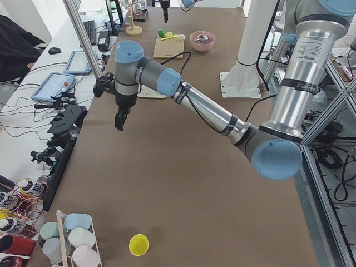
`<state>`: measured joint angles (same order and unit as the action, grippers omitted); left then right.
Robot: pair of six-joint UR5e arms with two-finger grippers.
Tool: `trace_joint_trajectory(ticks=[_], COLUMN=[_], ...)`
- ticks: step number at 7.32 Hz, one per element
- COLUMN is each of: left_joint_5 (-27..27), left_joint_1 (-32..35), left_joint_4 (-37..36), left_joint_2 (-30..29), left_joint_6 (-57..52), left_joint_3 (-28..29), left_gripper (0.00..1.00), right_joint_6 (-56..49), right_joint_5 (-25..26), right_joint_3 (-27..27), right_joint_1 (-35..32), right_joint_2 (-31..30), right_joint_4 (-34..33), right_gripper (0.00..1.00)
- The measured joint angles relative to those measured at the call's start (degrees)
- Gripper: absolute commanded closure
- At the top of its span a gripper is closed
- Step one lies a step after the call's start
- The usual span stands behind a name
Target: Stack pink bowl on green and place spoon
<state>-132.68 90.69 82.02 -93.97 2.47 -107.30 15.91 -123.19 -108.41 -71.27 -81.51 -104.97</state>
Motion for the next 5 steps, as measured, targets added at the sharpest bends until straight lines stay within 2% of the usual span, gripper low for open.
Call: trace_joint_trajectory(ticks=[2, 3, 5], left_joint_5=[-1.35, -1.42, -1.36], left_joint_1=[1.04, 1.14, 1.11], left_joint_4=[6.40, 7.36, 8.30], left_joint_2=[5.24, 6.13, 7.02], left_joint_6=[-0.51, -0.42, -0.44], left_joint_3=[2.68, 3.09, 4.42], left_gripper=[0.02, 0.02, 0.02], right_joint_6=[-10.03, -12.30, -13.64], right_joint_5=[-8.74, -11.10, -12.70], right_joint_3=[4.55, 7.20, 12.19], right_joint_1=[-9.67, -12.38, -15.92], right_joint_2=[-4.23, -5.94, -8.40], right_joint_4=[0.94, 3.34, 9.84], right_gripper=[0.00, 0.00, 0.00])
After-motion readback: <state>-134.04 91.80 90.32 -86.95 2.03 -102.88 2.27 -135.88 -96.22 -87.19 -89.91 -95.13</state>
